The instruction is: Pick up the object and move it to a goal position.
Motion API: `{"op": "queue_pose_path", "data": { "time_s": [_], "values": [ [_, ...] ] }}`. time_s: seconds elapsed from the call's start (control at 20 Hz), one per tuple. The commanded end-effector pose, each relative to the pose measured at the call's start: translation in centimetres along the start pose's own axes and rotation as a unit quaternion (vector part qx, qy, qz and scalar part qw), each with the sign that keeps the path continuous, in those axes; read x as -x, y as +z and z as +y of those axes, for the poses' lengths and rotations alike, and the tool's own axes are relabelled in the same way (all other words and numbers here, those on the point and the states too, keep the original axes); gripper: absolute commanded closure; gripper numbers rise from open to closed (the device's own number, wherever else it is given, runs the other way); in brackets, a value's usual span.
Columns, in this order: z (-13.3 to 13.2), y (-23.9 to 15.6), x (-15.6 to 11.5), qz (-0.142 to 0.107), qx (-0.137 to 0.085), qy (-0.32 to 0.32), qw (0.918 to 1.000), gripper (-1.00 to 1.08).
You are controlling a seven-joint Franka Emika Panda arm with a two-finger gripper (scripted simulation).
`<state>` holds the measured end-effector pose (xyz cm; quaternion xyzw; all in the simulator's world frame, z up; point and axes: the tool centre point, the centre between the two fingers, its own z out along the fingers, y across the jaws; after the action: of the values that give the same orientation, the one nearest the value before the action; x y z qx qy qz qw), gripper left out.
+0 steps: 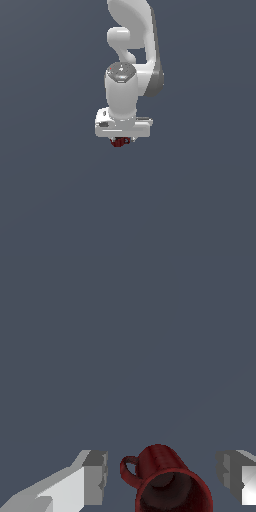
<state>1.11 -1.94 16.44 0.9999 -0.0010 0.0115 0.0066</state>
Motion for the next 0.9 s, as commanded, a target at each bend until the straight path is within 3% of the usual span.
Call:
{"op": "queue_pose_path", "data": {
  "time_s": [0.0, 0.35, 0.85],
  "values": [
    [-0.1, 0.4, 0.5, -0.001, -0.003, 0.01, 0.9999, -0.6],
    [-0.3, 2.6, 3.1, -0.006, -0.017, 0.069, 0.9975, -0.6],
    [-0.3, 5.6, 7.3, -0.014, -0.031, 0.158, 0.9869, -0.6]
  ]
}}
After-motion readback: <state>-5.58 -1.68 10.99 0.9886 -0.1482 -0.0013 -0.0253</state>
